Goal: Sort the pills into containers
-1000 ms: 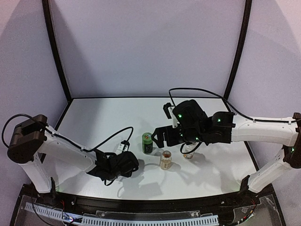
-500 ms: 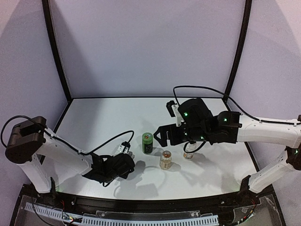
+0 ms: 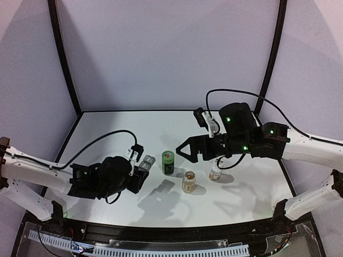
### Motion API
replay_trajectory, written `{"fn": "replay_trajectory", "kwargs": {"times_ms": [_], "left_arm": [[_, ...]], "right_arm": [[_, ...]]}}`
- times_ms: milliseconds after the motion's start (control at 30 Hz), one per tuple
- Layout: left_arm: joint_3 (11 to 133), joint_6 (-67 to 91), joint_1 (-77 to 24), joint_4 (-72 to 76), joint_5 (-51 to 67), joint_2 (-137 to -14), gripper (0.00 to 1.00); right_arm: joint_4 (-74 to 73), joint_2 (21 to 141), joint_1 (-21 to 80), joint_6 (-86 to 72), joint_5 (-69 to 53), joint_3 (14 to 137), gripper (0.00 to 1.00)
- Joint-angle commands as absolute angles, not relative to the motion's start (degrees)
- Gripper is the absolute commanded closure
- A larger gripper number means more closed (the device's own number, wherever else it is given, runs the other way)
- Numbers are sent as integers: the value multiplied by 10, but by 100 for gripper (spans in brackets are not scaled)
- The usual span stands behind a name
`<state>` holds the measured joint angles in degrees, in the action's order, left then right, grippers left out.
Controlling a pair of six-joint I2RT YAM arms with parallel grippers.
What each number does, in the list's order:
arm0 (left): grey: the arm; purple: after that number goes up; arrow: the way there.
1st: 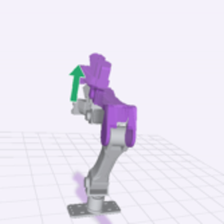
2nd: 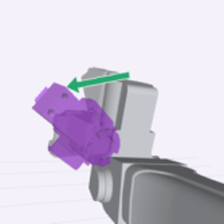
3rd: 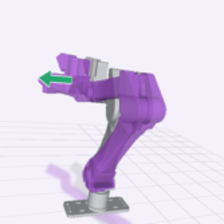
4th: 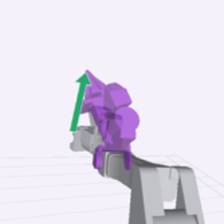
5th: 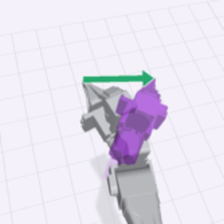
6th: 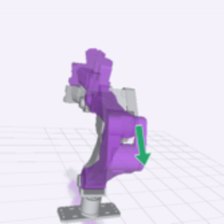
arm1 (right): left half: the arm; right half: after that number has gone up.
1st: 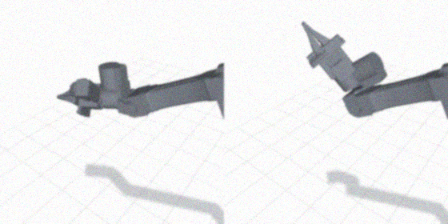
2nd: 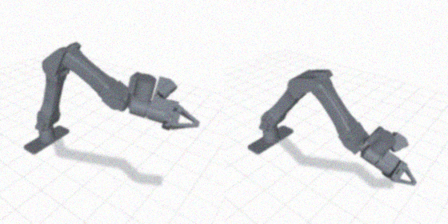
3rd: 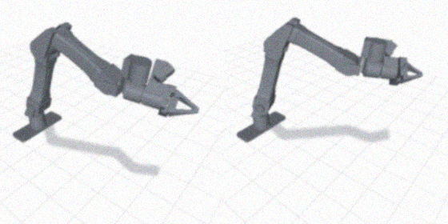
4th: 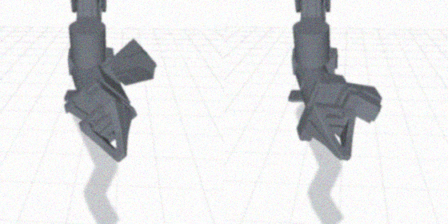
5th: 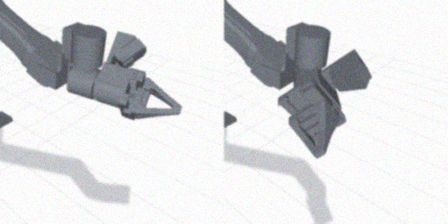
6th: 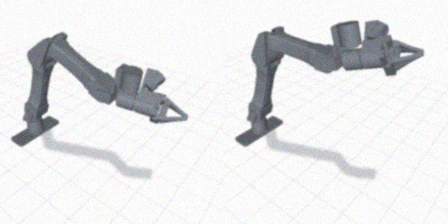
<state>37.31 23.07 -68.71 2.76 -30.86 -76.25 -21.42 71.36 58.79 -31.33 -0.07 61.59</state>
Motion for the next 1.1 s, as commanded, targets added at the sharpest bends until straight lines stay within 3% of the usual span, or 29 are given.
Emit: {"fn": "replay_trajectory", "kwargs": {"times_ms": [0, 333, 867, 1067], "left_arm": [[370, 181, -689, 36, -261, -679, 63], [416, 95, -689, 4, -238, -623, 62], [425, 55, -689, 24, -227, -609, 58], [421, 50, -689, 32, -229, -602, 58]], "right_arm": [[-122, 751, 535, -466, -196, 619, 2], [-72, 873, 528, -554, -353, 742, 9], [-130, 950, 528, -583, -353, 819, 30], [-107, 961, 528, -598, -361, 823, 51]]}}
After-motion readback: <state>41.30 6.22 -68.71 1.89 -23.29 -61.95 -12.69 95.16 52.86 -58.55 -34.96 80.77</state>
